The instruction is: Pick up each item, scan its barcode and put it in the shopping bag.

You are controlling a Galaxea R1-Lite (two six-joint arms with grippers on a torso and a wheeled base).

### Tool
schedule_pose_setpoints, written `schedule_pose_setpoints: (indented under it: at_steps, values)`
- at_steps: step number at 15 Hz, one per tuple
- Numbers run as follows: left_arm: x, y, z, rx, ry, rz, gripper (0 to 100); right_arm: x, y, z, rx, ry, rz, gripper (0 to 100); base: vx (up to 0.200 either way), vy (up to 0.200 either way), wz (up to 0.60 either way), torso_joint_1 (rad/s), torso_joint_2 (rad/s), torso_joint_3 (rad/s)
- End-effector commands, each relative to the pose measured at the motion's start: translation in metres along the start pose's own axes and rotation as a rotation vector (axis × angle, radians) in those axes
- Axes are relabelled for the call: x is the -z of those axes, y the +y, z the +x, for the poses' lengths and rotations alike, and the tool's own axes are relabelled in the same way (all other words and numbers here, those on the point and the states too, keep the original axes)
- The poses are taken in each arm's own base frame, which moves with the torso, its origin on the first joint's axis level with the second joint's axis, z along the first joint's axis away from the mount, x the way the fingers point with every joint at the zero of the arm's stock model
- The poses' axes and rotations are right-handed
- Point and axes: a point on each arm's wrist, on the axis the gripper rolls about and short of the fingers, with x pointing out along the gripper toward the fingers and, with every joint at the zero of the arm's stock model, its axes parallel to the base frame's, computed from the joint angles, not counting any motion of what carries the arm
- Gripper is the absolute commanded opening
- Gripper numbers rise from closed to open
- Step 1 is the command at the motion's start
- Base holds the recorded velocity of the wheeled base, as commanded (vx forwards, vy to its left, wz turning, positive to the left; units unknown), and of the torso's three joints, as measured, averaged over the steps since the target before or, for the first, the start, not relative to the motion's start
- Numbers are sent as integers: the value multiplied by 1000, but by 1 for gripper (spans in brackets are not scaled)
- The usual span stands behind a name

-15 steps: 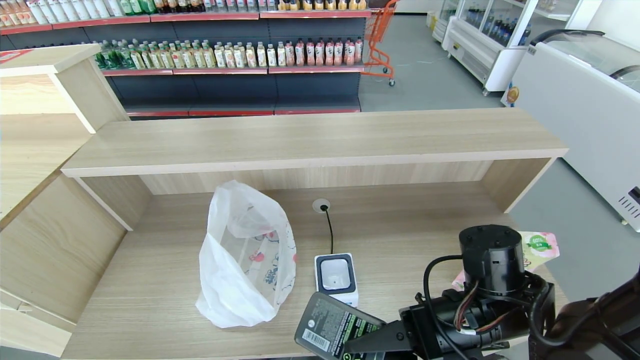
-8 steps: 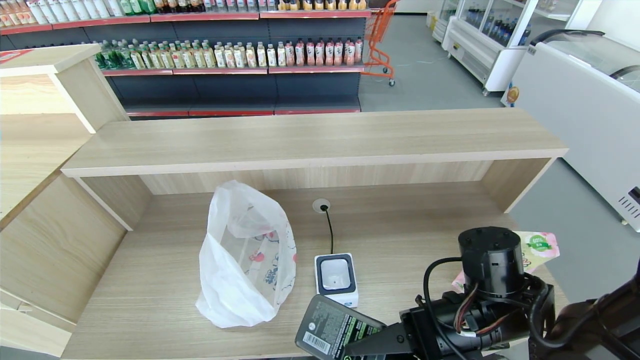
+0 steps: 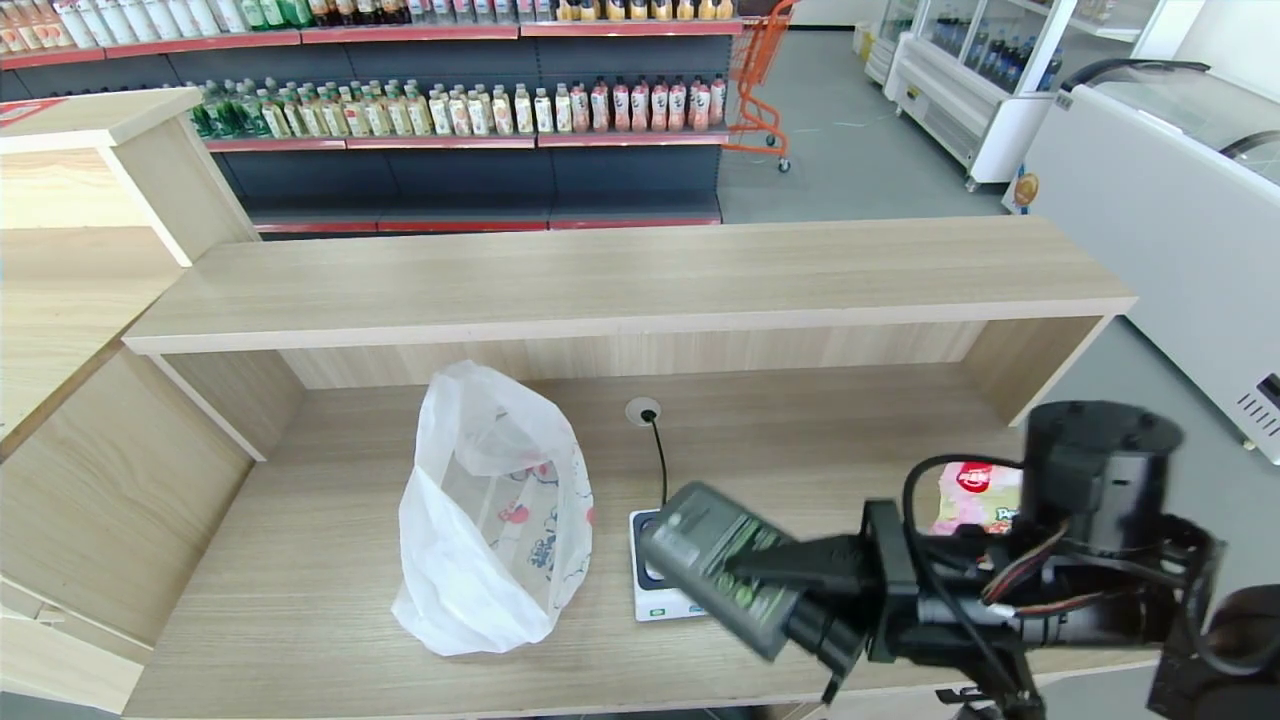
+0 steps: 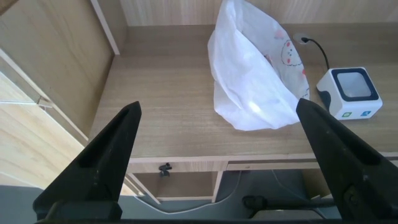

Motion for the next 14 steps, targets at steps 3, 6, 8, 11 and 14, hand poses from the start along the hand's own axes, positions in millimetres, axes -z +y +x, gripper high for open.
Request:
schedule_pose_setpoints:
  at_steps: [3, 6, 8, 11, 14]
  values:
    - [0, 0, 0, -1, 0, 1, 100, 21, -16, -84, 29, 529, 382, 0, 0, 0, 0, 0, 0, 0]
    - [0, 0, 0, -1, 0, -1, 100, 27, -5, -104, 127, 646, 1022, 0, 0, 0, 0, 0, 0, 0]
    - [0, 0, 0, 0, 0, 1, 100, 26, -2, -105, 301, 757, 1549, 0, 0, 0, 0, 0, 0, 0]
    - [0, 0, 0, 0, 0, -1, 100, 23, 11, -72, 452, 825, 2175, 0, 0, 0, 0, 0, 0, 0]
    - [0, 0, 0, 0, 0, 1, 100, 30, 27, -34, 474, 833, 2525, 0, 0, 0, 0, 0, 0, 0]
